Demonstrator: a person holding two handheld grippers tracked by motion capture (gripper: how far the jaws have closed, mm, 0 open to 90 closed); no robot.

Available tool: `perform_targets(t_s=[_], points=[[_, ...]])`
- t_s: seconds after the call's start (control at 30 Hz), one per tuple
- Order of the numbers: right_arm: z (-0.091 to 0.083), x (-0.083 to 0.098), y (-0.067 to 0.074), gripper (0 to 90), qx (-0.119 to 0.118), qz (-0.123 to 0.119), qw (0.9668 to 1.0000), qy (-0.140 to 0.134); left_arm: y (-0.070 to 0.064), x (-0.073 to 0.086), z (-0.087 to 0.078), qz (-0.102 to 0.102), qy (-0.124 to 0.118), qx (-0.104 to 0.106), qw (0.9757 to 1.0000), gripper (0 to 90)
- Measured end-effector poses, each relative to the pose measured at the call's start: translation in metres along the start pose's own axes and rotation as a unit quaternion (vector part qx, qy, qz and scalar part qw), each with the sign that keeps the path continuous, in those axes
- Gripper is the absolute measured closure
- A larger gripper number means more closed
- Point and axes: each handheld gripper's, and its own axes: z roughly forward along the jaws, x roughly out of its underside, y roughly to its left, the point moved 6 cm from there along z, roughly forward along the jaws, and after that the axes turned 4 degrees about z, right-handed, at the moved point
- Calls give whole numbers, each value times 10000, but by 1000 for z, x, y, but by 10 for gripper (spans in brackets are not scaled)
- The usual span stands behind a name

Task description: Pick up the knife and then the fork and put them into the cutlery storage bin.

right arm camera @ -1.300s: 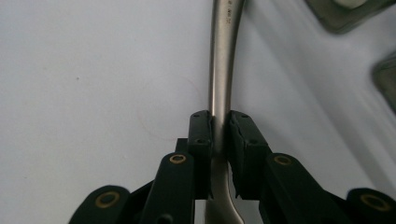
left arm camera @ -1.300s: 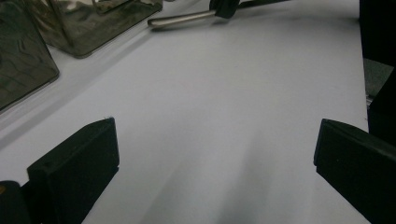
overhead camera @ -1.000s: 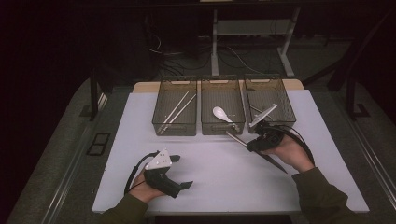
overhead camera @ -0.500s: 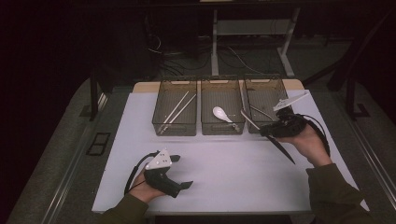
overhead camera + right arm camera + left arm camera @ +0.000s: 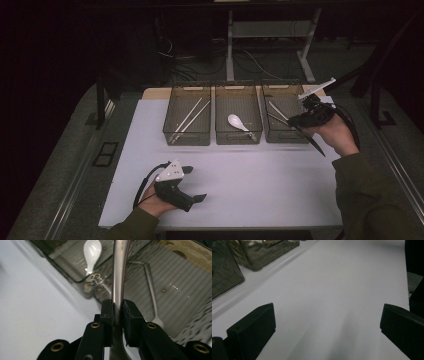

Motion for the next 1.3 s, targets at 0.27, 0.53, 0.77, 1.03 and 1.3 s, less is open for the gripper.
perform_targets(t_s=[0.27, 0.53, 0.77, 1.03, 1.3], points=[[9, -20, -24, 791, 329, -21, 9993, 177, 0, 0, 0, -11, -6, 6, 10000, 0], [30, -36, -46, 791, 479, 127, 9979, 425, 0, 0, 0, -29, -43, 27, 10000, 0], [43, -57, -59, 791, 605, 203, 9969, 470, -1, -1, 0, -21, -37, 59, 10000, 0], [58, -70, -72, 790, 754, 393, 9952, 478, -1, -1, -1, 4, -64, 70, 10000, 0], [79, -65, -76, 790, 855, 498, 9934, 583, -2, -1, -1, -4, -62, 72, 10000, 0]])
